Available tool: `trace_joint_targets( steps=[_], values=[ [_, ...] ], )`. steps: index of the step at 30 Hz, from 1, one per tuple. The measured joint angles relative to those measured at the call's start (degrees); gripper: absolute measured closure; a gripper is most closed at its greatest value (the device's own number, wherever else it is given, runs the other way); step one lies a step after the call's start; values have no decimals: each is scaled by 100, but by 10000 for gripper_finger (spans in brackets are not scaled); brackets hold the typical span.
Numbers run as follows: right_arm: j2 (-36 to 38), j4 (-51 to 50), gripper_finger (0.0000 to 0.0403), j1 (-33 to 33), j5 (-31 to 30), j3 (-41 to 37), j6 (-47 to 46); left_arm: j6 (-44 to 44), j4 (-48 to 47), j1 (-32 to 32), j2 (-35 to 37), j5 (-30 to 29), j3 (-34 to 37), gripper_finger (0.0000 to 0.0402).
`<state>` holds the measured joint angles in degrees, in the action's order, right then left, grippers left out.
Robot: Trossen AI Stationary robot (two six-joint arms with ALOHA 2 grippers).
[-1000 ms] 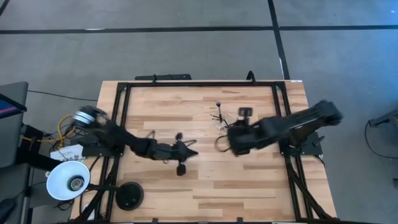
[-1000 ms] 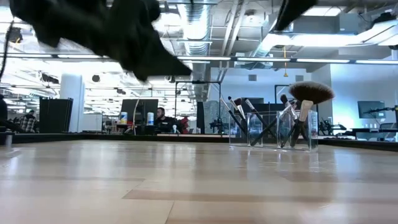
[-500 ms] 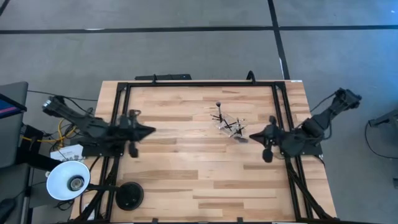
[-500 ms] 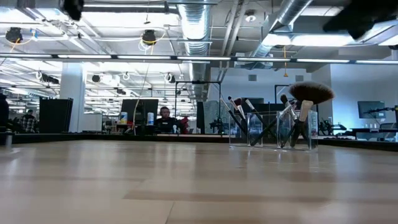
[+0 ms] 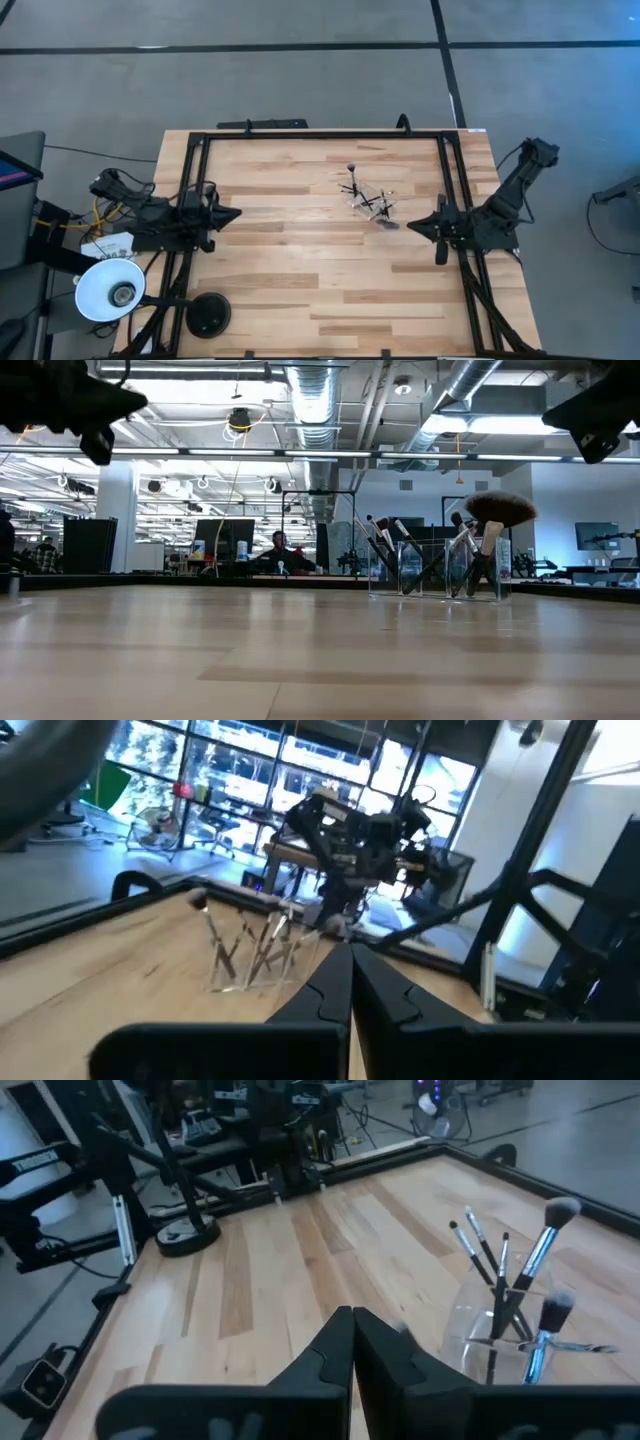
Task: Put items in baskets/containers
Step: Return to Home Position
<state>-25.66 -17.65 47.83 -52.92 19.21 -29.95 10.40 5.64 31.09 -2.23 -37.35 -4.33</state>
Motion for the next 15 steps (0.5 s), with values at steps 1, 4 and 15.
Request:
trace_joint_targets(
  steps=[1, 4, 15],
  values=[
    [27, 70, 402, 40, 2, -65, 23, -11, -2, -2, -28, 1, 28, 398],
    [71, 79, 402, 221, -68, -194, 140, 17, -19, -4, -210, 64, 47, 398],
    [181, 971, 402, 1202, -1148, -794, 602, 54, 86, -4, -733, 73, 43, 391]
  ],
)
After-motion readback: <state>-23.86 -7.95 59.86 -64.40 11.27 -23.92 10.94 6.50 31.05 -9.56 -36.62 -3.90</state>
